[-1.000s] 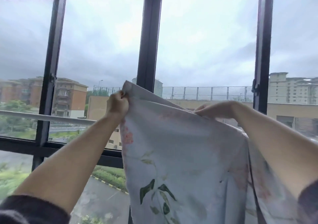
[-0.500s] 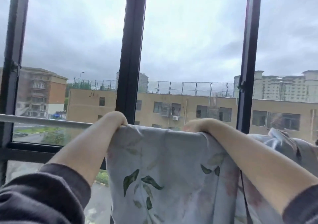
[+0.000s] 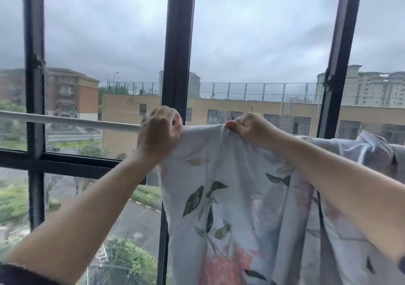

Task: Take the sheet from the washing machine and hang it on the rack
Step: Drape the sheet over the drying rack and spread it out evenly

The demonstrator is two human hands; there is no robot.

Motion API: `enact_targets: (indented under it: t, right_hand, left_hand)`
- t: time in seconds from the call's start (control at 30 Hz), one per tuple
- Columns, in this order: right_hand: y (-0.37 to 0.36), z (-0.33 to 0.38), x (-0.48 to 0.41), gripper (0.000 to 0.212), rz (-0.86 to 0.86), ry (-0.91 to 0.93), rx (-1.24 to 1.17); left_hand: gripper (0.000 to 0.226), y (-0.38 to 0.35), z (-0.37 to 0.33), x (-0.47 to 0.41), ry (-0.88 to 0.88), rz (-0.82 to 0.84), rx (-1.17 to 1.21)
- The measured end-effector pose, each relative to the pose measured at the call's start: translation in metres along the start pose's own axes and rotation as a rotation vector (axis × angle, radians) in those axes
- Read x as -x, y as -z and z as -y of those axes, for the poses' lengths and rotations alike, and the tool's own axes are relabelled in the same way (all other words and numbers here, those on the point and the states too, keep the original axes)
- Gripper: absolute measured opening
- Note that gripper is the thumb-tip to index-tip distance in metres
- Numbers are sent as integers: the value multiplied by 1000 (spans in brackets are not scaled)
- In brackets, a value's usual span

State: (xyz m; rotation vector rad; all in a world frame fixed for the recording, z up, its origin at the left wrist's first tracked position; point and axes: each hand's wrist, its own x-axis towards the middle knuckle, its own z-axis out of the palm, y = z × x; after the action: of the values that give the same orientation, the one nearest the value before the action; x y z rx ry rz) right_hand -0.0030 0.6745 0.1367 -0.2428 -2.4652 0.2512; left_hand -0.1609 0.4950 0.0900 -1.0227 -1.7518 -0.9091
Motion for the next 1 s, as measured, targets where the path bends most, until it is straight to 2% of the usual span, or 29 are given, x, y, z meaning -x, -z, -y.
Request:
enact_targets:
  t: [0.07, 0.1, 0.13, 0.17, 0.23, 0.27, 0.3, 0.33, 0.4, 0.5, 0.57, 0.63, 0.7, 0.77, 0.87, 0.93, 1.0]
  right_hand:
    - [0, -5, -3, 54, -40, -30, -22]
    - [0, -6, -4, 54, -40, -47, -27]
    - [0, -5, -5, 52, -22, -63, -24]
    - [0, -4, -7, 49, -3, -79, -23]
    - [0, -1, -8, 44, 29, -103, -20]
    - [0, 1, -7, 46, 39, -109, -12]
    - [0, 1, -7, 48, 39, -120, -12]
    - [1, 2, -7, 50, 31, -124, -14]
    - [7, 3, -5, 53, -28, -122, -2]
    - [27, 4, -15, 50, -205, -138, 59]
    - [42, 7, -30, 47, -294, -159, 75]
    - [54, 11, -43, 41, -319, -208, 83]
    - [53, 12, -52, 39, -281, -232, 134]
    - [43, 18, -53, 33, -203, -214, 177]
    - [28, 36, -33, 36, -35, -40, 137]
    - [27, 45, -12, 40, -18, 60, 92]
    - [24, 48, 8, 39, 94, 65, 138]
  left_hand:
    - [17, 4, 10, 29, 14, -171, -64]
    - [20, 6, 12, 44, 61, -212, -76]
    - [23, 8, 12, 57, 140, -166, -29]
    - [28, 10, 10, 66, 259, -23, 59]
    - [36, 9, 4, 75, 574, 478, 274]
    - [36, 11, 1, 78, 699, 665, 426]
    - [35, 10, 1, 77, 772, 727, 566]
    - [33, 11, 3, 75, 808, 692, 660]
    - [29, 18, 4, 67, 798, 468, 768]
    - [38, 35, 0, 29, 573, 163, 647]
    - [41, 44, -8, -11, 480, 70, 535]
    - [41, 46, -12, -57, 466, 21, 368]
    - [40, 37, -4, -91, 511, 59, 239]
    - [37, 20, 13, -99, 583, 268, 58]
    - [37, 5, 20, -80, 507, 884, -309]
    - [35, 7, 14, -77, 494, 1120, -331]
    - [33, 4, 14, -82, 542, 1246, -283]
